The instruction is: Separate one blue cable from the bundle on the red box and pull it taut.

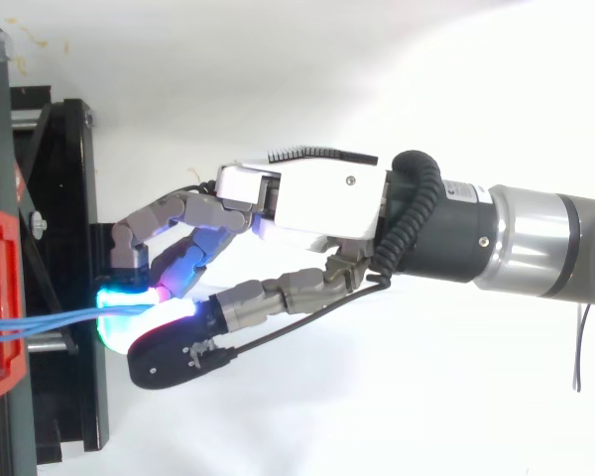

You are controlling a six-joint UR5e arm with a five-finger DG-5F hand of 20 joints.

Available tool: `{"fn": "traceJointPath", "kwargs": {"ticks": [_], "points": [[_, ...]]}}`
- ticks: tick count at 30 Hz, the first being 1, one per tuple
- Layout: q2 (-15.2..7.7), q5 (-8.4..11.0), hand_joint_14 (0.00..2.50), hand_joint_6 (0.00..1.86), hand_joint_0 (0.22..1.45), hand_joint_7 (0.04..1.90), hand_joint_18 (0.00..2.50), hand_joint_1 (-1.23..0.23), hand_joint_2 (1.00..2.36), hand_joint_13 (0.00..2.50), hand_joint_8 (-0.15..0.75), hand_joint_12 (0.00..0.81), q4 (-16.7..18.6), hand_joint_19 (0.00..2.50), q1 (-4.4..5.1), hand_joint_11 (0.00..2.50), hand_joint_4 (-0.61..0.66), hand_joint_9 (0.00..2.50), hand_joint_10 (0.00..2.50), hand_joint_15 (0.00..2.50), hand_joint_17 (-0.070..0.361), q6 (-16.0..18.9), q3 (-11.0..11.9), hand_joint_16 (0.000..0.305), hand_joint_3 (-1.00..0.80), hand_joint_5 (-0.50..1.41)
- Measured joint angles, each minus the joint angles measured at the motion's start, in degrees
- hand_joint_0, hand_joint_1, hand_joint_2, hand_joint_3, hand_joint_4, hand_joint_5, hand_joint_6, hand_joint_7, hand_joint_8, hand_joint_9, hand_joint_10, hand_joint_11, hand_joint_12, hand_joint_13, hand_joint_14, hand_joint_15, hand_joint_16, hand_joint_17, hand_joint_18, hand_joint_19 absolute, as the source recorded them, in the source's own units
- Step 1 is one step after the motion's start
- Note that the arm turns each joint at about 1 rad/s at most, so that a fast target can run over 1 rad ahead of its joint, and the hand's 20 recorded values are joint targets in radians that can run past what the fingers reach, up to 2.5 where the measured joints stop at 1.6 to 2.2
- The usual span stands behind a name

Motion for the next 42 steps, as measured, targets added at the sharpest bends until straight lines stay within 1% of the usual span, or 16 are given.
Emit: {"fn": "traceJointPath", "kwargs": {"ticks": [4, 6, 7, 8, 12, 15, 16, 18, 20, 22, 23, 26, 27, 33, 36, 42], "points": [[0.5, -0.03, 0.01, 0.68, 0.62, 1.07, 0.8, -0.65, 1.01, 0.8, 0.358, 0.368, -0.1, 0.37, -0.18, 0.51, 0.2, 1.05, 0.01, 0.32, 0.102, -0.1, 0.0, 0.045, -0.17, -0.1], [0.9, -0.02, 0.01, 0.69, 0.61, 1.08, 0.81, -0.67, 1.01, 0.81, 0.363, 0.37, -0.2, 0.39, -0.23, 0.57, 0.21, 1.08, 0.01, 0.33, 0.102, -0.1, 0.0, 0.045, -0.15, -0.1], [1.2, -0.01, 0.01, 0.71, 0.61, 1.04, 0.85, -0.69, 1.01, 0.81, 0.366, 0.369, -0.3, 0.42, -0.27, 0.66, 0.21, 1.12, 0.01, 0.34, 0.101, -0.2, 0.0, 0.045, -0.12, -0.1], [1.4, -0.01, 0.01, 0.71, 0.61, 1.05, 0.87, -0.7, 1.01, 0.83, 0.375, 0.371, -0.6, 0.44, -0.3, 0.74, 0.21, 1.15, 0.01, 0.36, 0.101, -0.3, 0.0, 0.045, -0.11, -0.1], [2.4, -0.01, 0.01, 0.74, 0.61, 1.01, 0.87, -0.74, 1.01, 0.82, 0.384, 0.368, -2.5, 0.44, -0.38, 0.8, 0.22, 1.16, 0.02, 0.38, 0.101, -0.6, 0.0, 0.045, -0.09, -0.11], [3.0, 0.0, 0.01, 0.75, 0.58, 1.0, 0.87, -0.78, 1.01, 0.82, 0.384, 0.374, -4.1, 0.44, -0.38, 0.81, 0.23, 1.16, 0.01, 0.37, 0.105, -0.6, 0.0, 0.047, -0.13, -0.12], [3.0, -0.01, 0.01, 0.76, 0.57, 1.02, 0.83, -0.81, 1.01, 0.8, 0.358, 0.354, -4.5, 0.46, -0.38, 0.8, 0.19, 1.15, 0.02, 0.38, 0.097, -0.6, 0.0, 0.043, -0.26, -0.12], [3.1, 0.0, 0.01, 0.76, 0.53, 1.04, 0.8, -0.73, 1.0, 0.8, 0.353, 0.345, -4.9, 0.5, -0.38, 0.81, 0.18, 1.19, 0.02, 0.39, 0.092, -0.5, 0.0, 0.041, -0.42, -0.11], [3.2, 0.02, 0.01, 0.74, 0.51, 1.06, 0.81, -0.62, 1.0, 0.82, 0.361, 0.353, -5.1, 0.49, -0.37, 0.8, 0.18, 1.23, 0.02, 0.38, 0.094, -0.5, 0.0, 0.042, -0.5, -0.1], [3.2, 0.08, 0.01, 0.73, 0.51, 1.06, 0.8, -0.52, 1.0, 0.82, 0.366, 0.351, -5.2, 0.5, -0.34, 0.77, 0.17, 1.23, 0.02, 0.38, 0.095, -0.4, 0.0, 0.042, -0.5, -0.1], [3.2, 0.11, 0.01, 0.7, 0.51, 1.11, 0.8, -0.46, 1.0, 0.82, 0.369, 0.351, -5.2, 0.51, -0.33, 0.75, 0.16, 1.22, 0.02, 0.39, 0.096, -0.4, 0.0, 0.043, -0.5, -0.09], [3.2, 0.15, 0.01, 0.69, 0.54, 1.12, 0.77, -0.39, 1.0, 0.81, 0.361, 0.347, -5.2, 0.53, -0.31, 0.74, 0.14, 1.2, 0.02, 0.39, 0.093, -0.4, 0.0, 0.041, -0.48, -0.09], [3.2, 0.14, 0.01, 0.69, 0.58, 1.13, 0.76, -0.4, 1.01, 0.81, 0.352, 0.341, -5.2, 0.54, -0.31, 0.73, 0.13, 1.19, 0.02, 0.39, 0.089, -0.3, 0.0, 0.04, -0.42, -0.09], [3.2, 0.09, 0.01, 0.69, 0.6, 1.1, 0.84, -0.5, 1.01, 0.84, 0.382, 0.38, -5.3, 0.47, -0.29, 0.71, 0.17, 1.22, 0.01, 0.37, 0.108, -0.1, 0.0, 0.048, -0.23, -0.09], [3.2, 0.08, 0.01, 0.67, 0.61, 1.08, 0.84, -0.63, 1.0, 0.83, 0.385, 0.396, -5.3, 0.44, -0.27, 0.7, 0.2, 1.18, 0.01, 0.37, 0.114, -0.1, 0.0, 0.051, -0.13, -0.09], [3.9, 0.1, 0.01, 0.68, 0.6, 1.04, 0.82, -0.72, 1.01, 0.8, 0.37, 0.389, -5.3, 0.43, -0.22, 0.73, 0.22, 1.12, 0.01, 0.37, 0.113, -0.2, 0.0, 0.05, -0.13, -0.11]]}}
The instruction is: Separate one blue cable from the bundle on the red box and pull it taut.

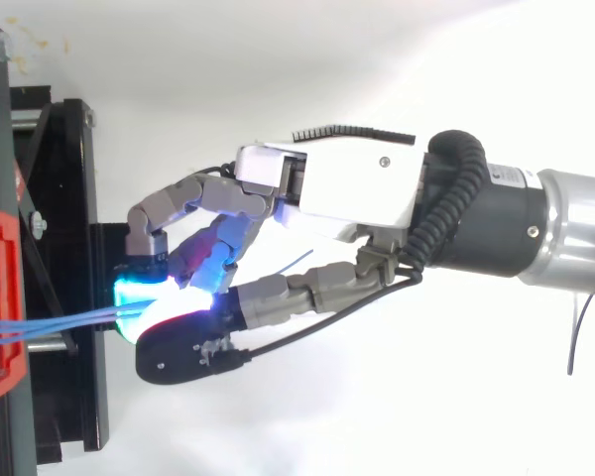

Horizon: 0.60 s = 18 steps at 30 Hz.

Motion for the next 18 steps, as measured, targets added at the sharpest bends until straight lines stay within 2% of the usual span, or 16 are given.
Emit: {"fn": "traceJointPath", "kwargs": {"ticks": [9, 10, 11, 12, 13, 15, 18], "points": [[0.7, 0.01, 0.01, 0.76, 0.63, 0.94, 0.79, -0.83, 1.01, 0.76, 0.35, 0.372, -1.0, 0.43, 0.08, 0.78, 0.2, 1.05, 0.01, 0.37, 0.106, -0.2, 0.0, 0.047, -0.11, -0.14], [0.7, 0.01, 0.01, 0.76, 0.61, 0.95, 0.77, -0.85, 1.01, 0.75, 0.337, 0.357, -1.0, 0.45, 0.09, 0.78, 0.19, 1.03, 0.01, 0.38, 0.1, -0.2, 0.0, 0.044, -0.17, -0.15], [0.7, 0.0, 0.01, 0.76, 0.56, 0.99, 0.72, -0.84, 1.01, 0.73, 0.316, 0.336, -1.1, 0.48, 0.12, 0.8, 0.17, 1.01, 0.02, 0.39, 0.092, -0.1, 0.0, 0.041, -0.36, -0.15], [0.7, 0.0, 0.01, 0.76, 0.53, 0.97, 0.74, -0.8, 1.0, 0.73, 0.322, 0.342, -1.1, 0.49, 0.13, 0.79, 0.18, 1.01, 0.02, 0.39, 0.094, -0.1, 0.0, 0.042, -0.48, -0.15], [0.7, -0.01, 0.01, 0.76, 0.51, 0.96, 0.74, -0.78, 1.0, 0.73, 0.326, 0.347, -1.2, 0.49, 0.15, 0.79, 0.18, 1.01, 0.02, 0.38, 0.096, -0.1, 0.0, 0.043, -0.5, -0.15], [0.7, -0.01, 0.01, 0.74, 0.49, 0.98, 0.75, -0.62, 1.0, 0.75, 0.341, 0.36, -1.2, 0.5, 0.17, 0.78, 0.18, 1.05, 0.01, 0.38, 0.1, 0.0, 0.0, 0.044, -0.5, -0.13], [0.7, -0.01, 0.01, 0.72, 0.49, 1.02, 0.75, -0.56, 1.0, 0.75, 0.343, 0.36, -1.2, 0.5, 0.18, 0.76, 0.18, 1.06, 0.01, 0.39, 0.1, 0.1, 0.0, 0.044, -0.5, -0.12]]}}
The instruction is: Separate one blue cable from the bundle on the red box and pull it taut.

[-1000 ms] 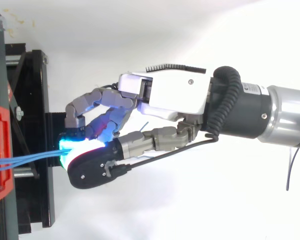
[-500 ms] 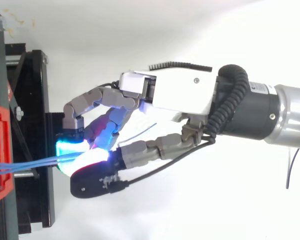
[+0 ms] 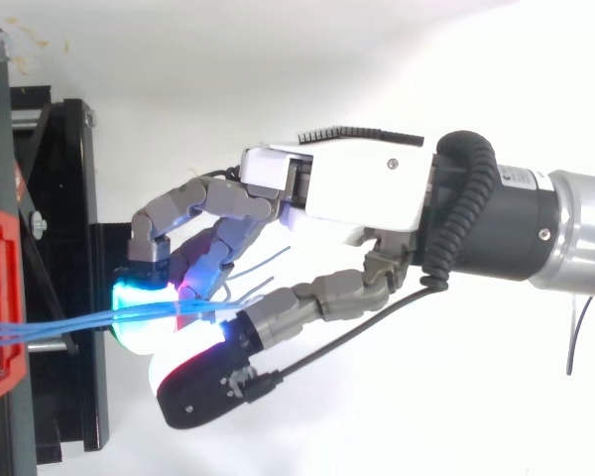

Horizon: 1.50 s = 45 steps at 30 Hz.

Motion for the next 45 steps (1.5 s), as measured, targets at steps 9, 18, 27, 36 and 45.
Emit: {"fn": "traceJointPath", "kwargs": {"ticks": [9, 18, 27, 36, 45], "points": [[0.0, -0.07, 0.01, 0.77, 0.59, 1.02, 0.73, -0.73, 1.01, 0.75, 0.321, 0.338, -0.2, 0.5, -0.12, 0.83, 0.15, 1.06, 0.01, 0.38, 0.088, 0.0, 0.0, 0.039, -0.33, -0.15], [0.0, -0.09, 0.01, 0.84, 0.58, 0.9, 0.76, -0.81, 1.01, 0.74, 0.316, 0.333, -0.2, 0.49, -0.17, 0.87, 0.14, 1.0, 0.02, 0.39, 0.09, 0.0, 0.0, 0.04, -0.4, -0.18], [0.1, -0.48, 0.01, 0.76, 0.62, 1.01, 0.76, -0.46, 1.01, 0.77, 0.323, 0.332, -0.2, 0.53, -0.2, 0.82, 0.14, 1.1, 0.02, 0.38, 0.087, 0.0, 0.0, 0.039, -0.4, -0.13], [0.2, -0.84, 0.01, 0.77, 0.62, 0.91, 0.81, -0.67, 1.01, 0.8, 0.338, 0.359, -0.2, 0.46, -0.14, 1.03, 0.15, 1.09, 0.01, 0.39, 0.1, 0.0, 0.0, 0.044, -0.17, -0.14], [0.8, -0.86, 0.01, 0.8, 0.63, 0.88, 0.77, -0.73, 1.01, 0.74, 0.319, 0.342, -0.3, 0.45, -0.14, 1.1, 0.16, 1.04, 0.01, 0.4, 0.095, 0.0, 0.0, 0.042, -0.11, -0.15]]}}
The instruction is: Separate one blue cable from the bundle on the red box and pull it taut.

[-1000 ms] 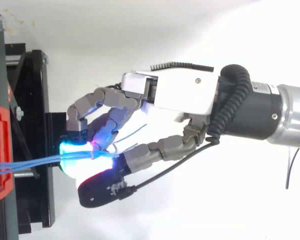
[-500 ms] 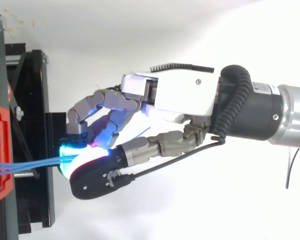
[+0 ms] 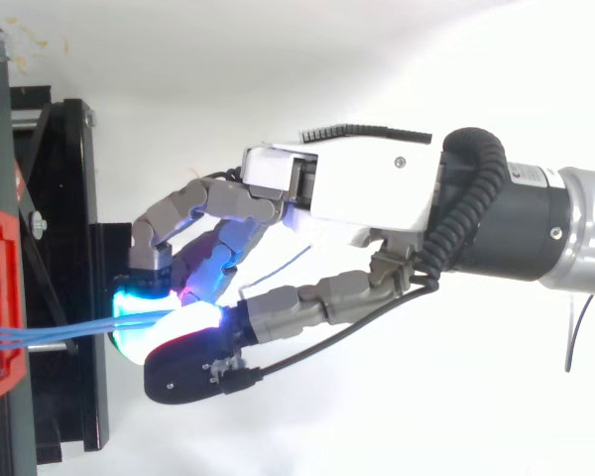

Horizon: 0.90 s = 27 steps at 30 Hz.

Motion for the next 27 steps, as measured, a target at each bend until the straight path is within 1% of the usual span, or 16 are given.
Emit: {"fn": "traceJointPath", "kwargs": {"ticks": [2, 3, 4, 5, 6, 9, 10, 11, 14, 15, 16, 18, 20, 21, 24, 27], "points": [[0.0, 0.01, 0.01, 0.78, 0.61, 0.93, 0.75, -0.77, 1.02, 0.73, 0.314, 0.339, -0.1, 0.46, 0.0, 1.12, 0.17, 1.03, 0.01, 0.41, 0.095, 0.0, 0.0, 0.042, -0.16, -0.14], [0.0, 0.01, 0.01, 0.79, 0.62, 0.96, 0.74, -0.83, 1.01, 0.72, 0.299, 0.329, -0.2, 0.48, 0.02, 1.14, 0.14, 1.02, 0.01, 0.41, 0.09, 0.0, 0.0, 0.04, -0.27, -0.15], [0.0, 0.0, 0.01, 0.79, 0.62, 0.96, 0.73, -0.83, 1.01, 0.72, 0.296, 0.327, -0.4, 0.48, 0.05, 1.15, 0.14, 1.02, 0.01, 0.41, 0.09, 0.0, 0.0, 0.04, -0.28, -0.15], [0.0, 0.0, 0.01, 0.79, 0.62, 0.96, 0.73, -0.84, 1.01, 0.72, 0.291, 0.324, -0.5, 0.49, 0.08, 1.15, 0.14, 1.02, 0.02, 0.41, 0.088, 0.0, 0.0, 0.039, -0.36, -0.15], [0.0, -0.01, 0.01, 0.79, 0.6, 0.96, 0.73, -0.8, 1.0, 0.72, 0.292, 0.325, -0.5, 0.5, 0.1, 1.14, 0.13, 1.02, 0.01, 0.41, 0.088, 0.0, 0.0, 0.039, -0.5, -0.16], [0.0, -0.01, 0.01, 0.8, 0.55, 0.95, 0.71, -0.68, 1.0, 0.7, 0.301, 0.331, -0.6, 0.5, 0.13, 1.08, 0.12, 1.03, 0.01, 0.39, 0.091, 0.0, 0.0, 0.04, -0.5, -0.15], [0.0, 0.01, 0.01, 0.79, 0.53, 0.95, 0.71, -0.6, 1.0, 0.7, 0.307, 0.338, -0.6, 0.5, 0.13, 1.03, 0.11, 1.02, 0.01, 0.39, 0.093, 0.0, 0.0, 0.042, -0.5, -0.15], [0.0, 0.04, 0.01, 0.77, 0.52, 1.0, 0.7, -0.51, 1.0, 0.7, 0.313, 0.339, -0.6, 0.51, 0.14, 0.97, 0.09, 1.03, 0.01, 0.39, 0.093, -0.1, 0.0, 0.042, -0.5, -0.14], [0.0, 0.17, 0.01, 0.76, 0.56, 1.02, 0.68, -0.44, 1.0, 0.69, 0.304, 0.333, -0.7, 0.53, 0.2, 0.94, 0.08, 1.02, 0.02, 0.39, 0.089, -0.2, 0.0, 0.04, -0.5, -0.13], [0.0, 0.19, 0.01, 0.73, 0.6, 1.05, 0.67, -0.47, 1.0, 0.69, 0.301, 0.327, -0.7, 0.53, 0.21, 0.92, 0.07, 1.02, 0.02, 0.39, 0.087, -0.2, 0.0, 0.039, -0.46, -0.13], [0.0, 0.22, 0.01, 0.72, 0.61, 1.05, 0.67, -0.48, 1.0, 0.69, 0.3, 0.327, -0.6, 0.54, 0.22, 0.93, 0.06, 1.02, 0.02, 0.39, 0.087, -0.2, 0.0, 0.038, -0.43, -0.13], [0.0, 0.25, 0.01, 0.59, 0.61, 1.18, 0.67, -0.56, 1.01, 0.69, 0.296, 0.328, -0.6, 0.53, 0.23, 0.89, 0.04, 1.0, 0.02, 0.39, 0.087, -0.1, 0.0, 0.039, -0.33, -0.11], [0.0, 0.28, 0.01, 0.53, 0.63, 1.24, 0.69, -0.61, 1.01, 0.7, 0.307, 0.341, -0.6, 0.51, 0.23, 0.84, 0.06, 0.99, 0.02, 0.38, 0.092, -0.1, 0.1, 0.041, -0.27, -0.11], [0.0, 0.29, 0.01, 0.53, 0.64, 1.21, 0.71, -0.68, 1.01, 0.71, 0.317, 0.352, -0.6, 0.49, 0.23, 0.82, 0.08, 1.0, 0.01, 0.38, 0.097, -0.1, 0.1, 0.043, -0.22, -0.11], [0.0, 0.37, 0.01, 0.54, 0.65, 1.23, 0.69, -0.73, 1.01, 0.71, 0.313, 0.338, -0.6, 0.49, 0.24, 0.84, 0.07, 0.99, 0.02, 0.38, 0.092, 0.0, 0.5, 0.041, -0.22, -0.11], [0.0, 0.37, 0.01, 0.59, 0.66, 1.17, 0.69, -0.77, 1.01, 0.71, 0.299, 0.325, -0.6, 0.49, 0.24, 0.86, 0.05, 0.97, 0.02, 0.38, 0.087, 0.0, 0.7, 0.039, -0.22, -0.12]]}}
